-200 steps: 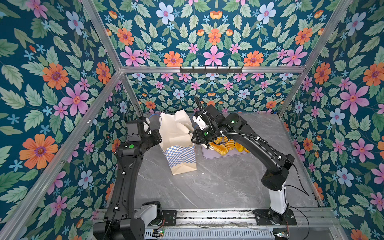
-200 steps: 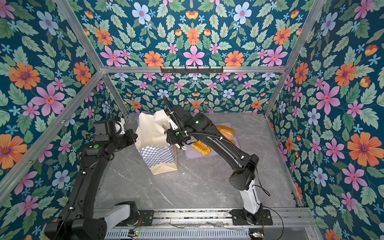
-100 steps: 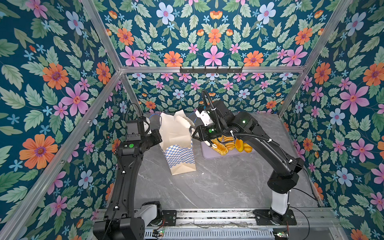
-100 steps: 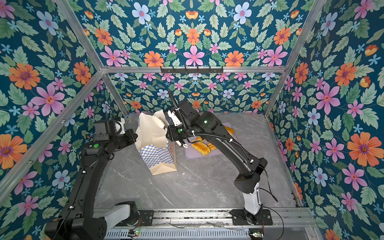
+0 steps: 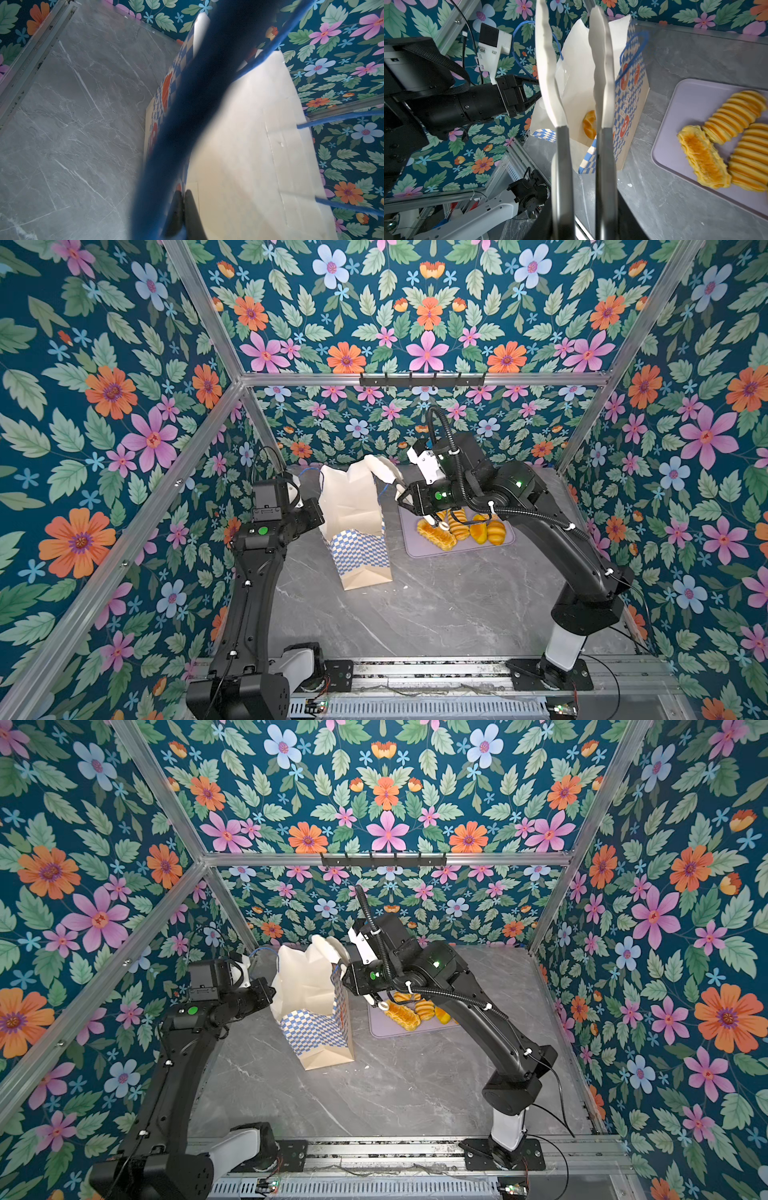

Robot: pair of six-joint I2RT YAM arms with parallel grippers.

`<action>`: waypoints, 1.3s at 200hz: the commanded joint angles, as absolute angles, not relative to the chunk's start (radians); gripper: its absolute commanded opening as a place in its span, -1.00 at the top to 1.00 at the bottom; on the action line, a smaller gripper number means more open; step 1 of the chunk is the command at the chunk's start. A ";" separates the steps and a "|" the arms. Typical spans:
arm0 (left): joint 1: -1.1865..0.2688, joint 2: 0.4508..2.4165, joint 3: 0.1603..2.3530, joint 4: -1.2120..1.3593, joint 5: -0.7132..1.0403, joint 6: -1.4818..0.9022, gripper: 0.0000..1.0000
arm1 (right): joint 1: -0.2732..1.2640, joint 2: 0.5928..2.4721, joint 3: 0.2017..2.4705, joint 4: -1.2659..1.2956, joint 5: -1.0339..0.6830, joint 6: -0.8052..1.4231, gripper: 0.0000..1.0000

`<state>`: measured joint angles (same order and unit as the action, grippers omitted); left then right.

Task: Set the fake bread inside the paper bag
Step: 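Move the tongs with the right gripper back over the bread tray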

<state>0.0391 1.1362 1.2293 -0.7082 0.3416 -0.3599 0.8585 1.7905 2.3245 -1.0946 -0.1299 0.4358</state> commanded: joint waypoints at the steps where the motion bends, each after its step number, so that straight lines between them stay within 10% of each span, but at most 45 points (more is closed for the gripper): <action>1: 0.040 1.135 1.233 -0.693 0.354 -0.361 0.98 | 0.841 1.748 2.293 -1.056 -0.095 0.420 0.26; 152: 0.040 1.142 1.232 -0.683 0.362 -0.365 0.98 | 0.403 1.352 1.605 -0.939 -0.175 0.461 0.26; 260: 0.040 1.140 1.217 -0.673 0.365 -0.368 0.98 | 0.392 1.383 1.310 -0.844 -0.294 0.503 0.28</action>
